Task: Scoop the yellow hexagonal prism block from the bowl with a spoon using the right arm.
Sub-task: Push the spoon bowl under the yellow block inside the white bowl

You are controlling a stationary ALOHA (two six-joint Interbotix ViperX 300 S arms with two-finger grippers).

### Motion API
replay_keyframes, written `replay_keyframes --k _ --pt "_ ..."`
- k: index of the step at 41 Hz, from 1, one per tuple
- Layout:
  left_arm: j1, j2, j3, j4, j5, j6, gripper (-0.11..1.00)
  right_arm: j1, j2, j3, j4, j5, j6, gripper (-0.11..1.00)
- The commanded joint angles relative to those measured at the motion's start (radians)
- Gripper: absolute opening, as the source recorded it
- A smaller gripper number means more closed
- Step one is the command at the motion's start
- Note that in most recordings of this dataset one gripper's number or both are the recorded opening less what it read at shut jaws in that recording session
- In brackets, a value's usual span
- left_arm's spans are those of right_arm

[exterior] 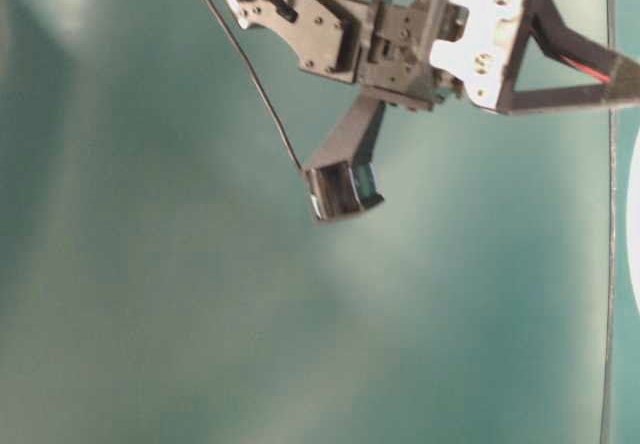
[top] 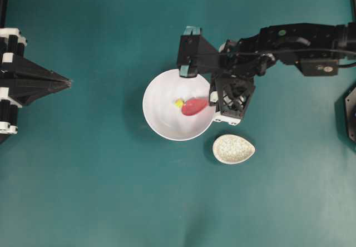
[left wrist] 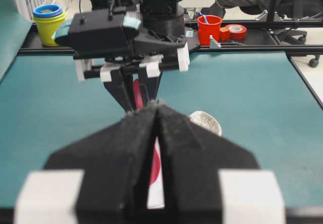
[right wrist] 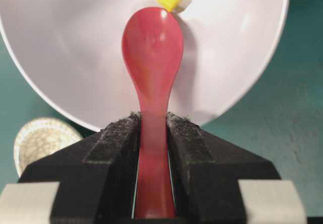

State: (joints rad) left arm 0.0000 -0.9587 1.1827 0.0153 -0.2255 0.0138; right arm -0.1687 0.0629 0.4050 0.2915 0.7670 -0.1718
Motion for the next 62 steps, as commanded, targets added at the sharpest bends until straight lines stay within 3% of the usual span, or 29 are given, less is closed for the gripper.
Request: replay_keyframes --k 1,24,41,53,62 --pt "0.002 0.008 -0.015 0.003 -0.005 0.0 0.0 0.0 -0.005 -0.031 -0.003 -0.015 -0.005 0.22" --pt "0.002 0.008 -0.015 0.003 -0.005 0.0 0.0 -0.002 0.018 -0.049 -0.018 -0.221 -0.015 0.22" --pt "0.002 0.008 -0.015 0.003 -0.005 0.0 0.0 0.002 0.005 -0.021 -0.017 -0.272 -0.014 0.22" --pt "0.002 0.008 -0.015 0.003 0.003 0.0 0.0 0.021 -0.044 0.061 -0.014 -0.377 -0.008 0.22" --pt "0.002 0.008 -0.015 0.003 0.008 0.0 0.0 0.061 -0.121 0.17 -0.008 -0.538 0.002 0.22"
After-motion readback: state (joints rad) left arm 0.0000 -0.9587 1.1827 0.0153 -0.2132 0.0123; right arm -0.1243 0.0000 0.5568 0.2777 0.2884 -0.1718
